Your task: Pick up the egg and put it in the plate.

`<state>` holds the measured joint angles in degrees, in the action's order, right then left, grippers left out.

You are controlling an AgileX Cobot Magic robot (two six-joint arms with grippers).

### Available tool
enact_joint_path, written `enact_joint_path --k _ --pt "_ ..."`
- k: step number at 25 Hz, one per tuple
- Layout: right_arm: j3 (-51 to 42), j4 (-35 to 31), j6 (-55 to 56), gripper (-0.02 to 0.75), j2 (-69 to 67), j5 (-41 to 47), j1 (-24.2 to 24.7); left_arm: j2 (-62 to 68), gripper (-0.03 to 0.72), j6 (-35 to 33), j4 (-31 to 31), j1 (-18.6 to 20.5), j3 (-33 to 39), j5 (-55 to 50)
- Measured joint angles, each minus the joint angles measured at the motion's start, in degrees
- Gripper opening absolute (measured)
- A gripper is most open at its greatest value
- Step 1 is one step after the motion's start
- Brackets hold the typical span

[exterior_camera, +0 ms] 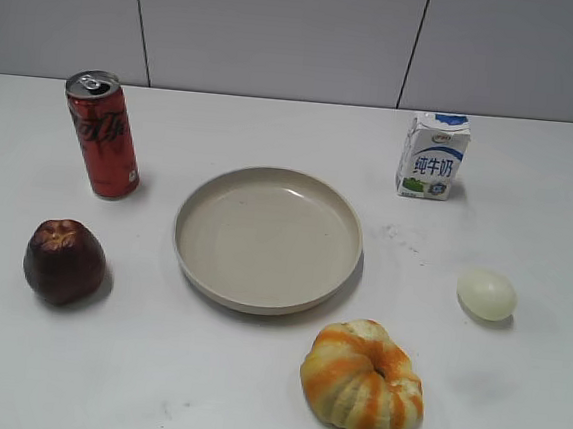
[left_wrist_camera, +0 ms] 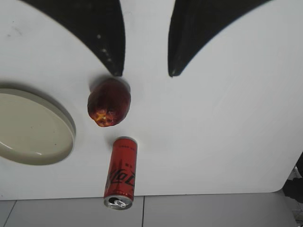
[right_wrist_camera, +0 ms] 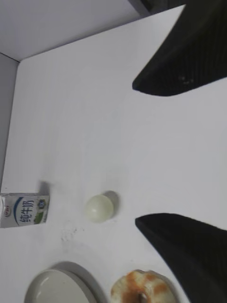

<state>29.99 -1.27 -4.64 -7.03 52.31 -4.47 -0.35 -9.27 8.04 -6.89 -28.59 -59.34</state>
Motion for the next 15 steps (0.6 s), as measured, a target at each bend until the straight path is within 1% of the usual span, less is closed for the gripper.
enact_joint_path --k 3,7,11,15 --pt "0.0 0.0 0.0 0.584 -7.5 -7.2 0.0 0.0 0.230 0.0 0.0 0.0 0.0 0.0" --pt "1.1 -1.4 0.0 0.584 -21.3 -13.9 0.0 0.0 0.230 0.0 0.0 0.0 0.0 0.0" --pt "5.4 -4.9 -0.5 0.584 -37.4 -15.4 0.0 0.0 0.230 0.0 0.0 0.0 0.0 0.0" --pt "12.0 -9.7 -7.4 0.584 -52.0 -13.2 0.0 0.0 0.230 0.0 0.0 0.0 0.0 0.0"
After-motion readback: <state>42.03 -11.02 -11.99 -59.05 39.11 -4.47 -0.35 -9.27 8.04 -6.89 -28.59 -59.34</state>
